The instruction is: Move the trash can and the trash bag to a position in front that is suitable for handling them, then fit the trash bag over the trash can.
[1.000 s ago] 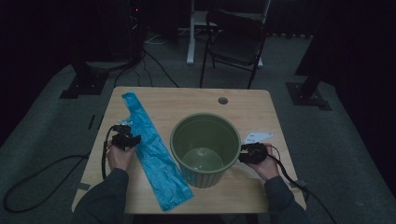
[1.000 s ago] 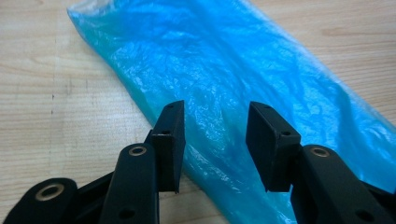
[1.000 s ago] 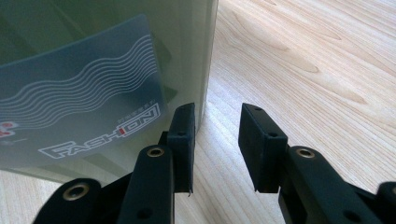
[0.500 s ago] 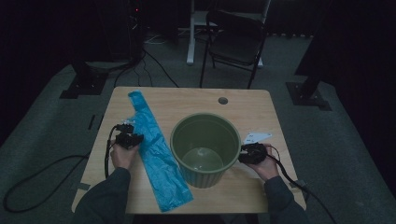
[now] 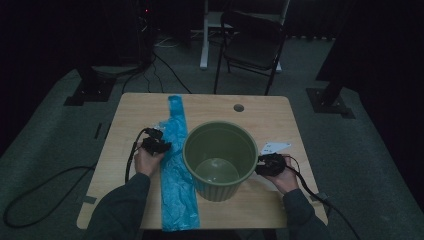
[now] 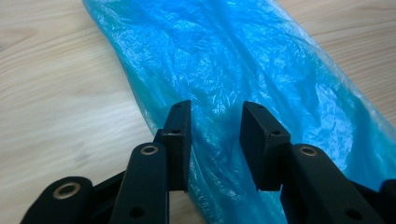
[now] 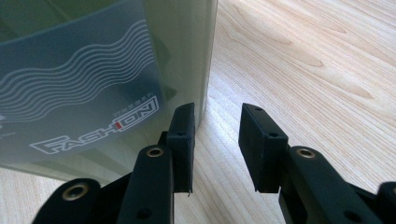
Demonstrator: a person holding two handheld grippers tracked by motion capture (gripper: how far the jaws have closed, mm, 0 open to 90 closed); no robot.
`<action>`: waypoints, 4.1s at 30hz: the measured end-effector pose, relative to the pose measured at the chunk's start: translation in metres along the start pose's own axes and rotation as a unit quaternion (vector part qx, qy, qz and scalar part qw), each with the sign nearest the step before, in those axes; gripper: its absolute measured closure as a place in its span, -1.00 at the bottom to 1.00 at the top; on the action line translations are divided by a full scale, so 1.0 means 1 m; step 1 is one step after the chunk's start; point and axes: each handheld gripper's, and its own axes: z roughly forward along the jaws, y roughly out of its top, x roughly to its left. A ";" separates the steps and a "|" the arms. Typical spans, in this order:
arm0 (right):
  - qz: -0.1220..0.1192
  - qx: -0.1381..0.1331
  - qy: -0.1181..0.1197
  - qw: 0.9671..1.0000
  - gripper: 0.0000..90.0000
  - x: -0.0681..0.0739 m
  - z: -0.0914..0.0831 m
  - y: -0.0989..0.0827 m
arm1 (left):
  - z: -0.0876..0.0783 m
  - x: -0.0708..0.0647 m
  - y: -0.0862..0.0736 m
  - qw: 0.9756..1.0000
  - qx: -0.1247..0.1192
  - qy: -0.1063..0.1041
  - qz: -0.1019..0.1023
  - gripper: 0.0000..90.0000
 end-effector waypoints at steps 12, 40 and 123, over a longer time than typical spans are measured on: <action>-0.001 0.000 0.002 1.000 0.46 0.000 -0.001 0.000 | 0.000 -0.031 0.010 0.998 0.004 -0.029 0.062 0.29; -0.002 0.004 -0.003 1.000 0.43 -0.001 -0.002 -0.002 | -0.076 -0.026 -0.035 0.994 -0.060 -0.062 0.067 0.27; -0.007 0.021 0.009 1.000 0.40 0.003 0.005 -0.005 | -0.022 -0.080 -0.038 0.979 0.037 -0.097 0.178 -0.34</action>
